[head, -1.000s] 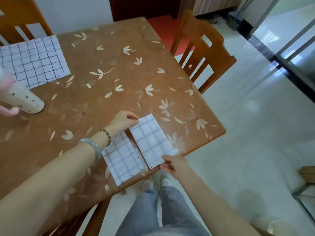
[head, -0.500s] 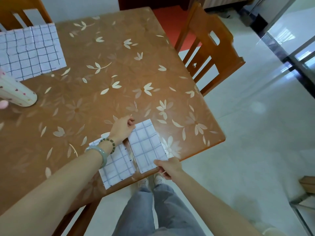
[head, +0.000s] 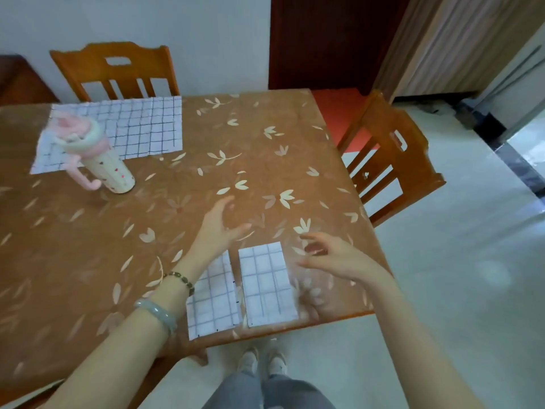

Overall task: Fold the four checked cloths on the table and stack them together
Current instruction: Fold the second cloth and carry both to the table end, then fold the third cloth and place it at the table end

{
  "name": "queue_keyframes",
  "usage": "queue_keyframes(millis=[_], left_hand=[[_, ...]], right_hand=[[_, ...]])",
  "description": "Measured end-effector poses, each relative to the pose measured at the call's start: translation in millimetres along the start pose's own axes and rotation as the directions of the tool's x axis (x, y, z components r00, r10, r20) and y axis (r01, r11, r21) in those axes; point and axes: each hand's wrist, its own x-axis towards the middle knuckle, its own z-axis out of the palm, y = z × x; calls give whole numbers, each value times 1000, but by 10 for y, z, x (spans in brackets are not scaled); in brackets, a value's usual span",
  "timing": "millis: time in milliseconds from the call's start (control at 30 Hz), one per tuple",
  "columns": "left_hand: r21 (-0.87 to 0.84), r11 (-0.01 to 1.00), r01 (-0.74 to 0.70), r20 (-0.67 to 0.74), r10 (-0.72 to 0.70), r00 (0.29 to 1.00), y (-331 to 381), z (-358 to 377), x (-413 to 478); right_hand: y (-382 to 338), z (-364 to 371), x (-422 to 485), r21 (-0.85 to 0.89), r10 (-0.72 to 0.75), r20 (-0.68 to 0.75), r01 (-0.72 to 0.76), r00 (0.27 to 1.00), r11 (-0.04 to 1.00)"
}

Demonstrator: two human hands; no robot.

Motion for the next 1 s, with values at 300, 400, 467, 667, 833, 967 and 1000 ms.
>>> queue_keyframes(millis=[300, 400, 467, 667, 833, 967, 1000], left_hand=[[-255, 897, -360, -422, 232, 876, 1076, -839, -937], [-246, 891, -381, -476, 231, 848, 1150, -972, -1206], [-219, 904, -368, -511, 215, 832, 1132, -1043, -1355], [-142, 959, -247, -665, 93, 741, 879, -1327, -2067], [-160, 968, -194, -803, -13, 596, 565, -1709, -2908], [-148, 974, -172, -864, -43, 501, 260, -1948, -3564], [-154, 974, -167, -875, -55, 481, 181, -2009, -3734]], right_hand=[[-903, -156, -267, 243, -498, -326, 580, 804, 777], [-1039, -129, -288, 344, -573, -299, 646, 763, 681], [-1167, -85, -271, 383, -619, -232, 655, 751, 651], [-1636, 500, -260, 433, -730, 29, 650, 682, 625], [-2036, 1278, -382, 427, -778, 252, 655, 576, 623], [-2267, 1947, -648, 430, -780, 367, 651, 506, 625], [-2305, 2126, -724, 429, -779, 388, 652, 492, 625]])
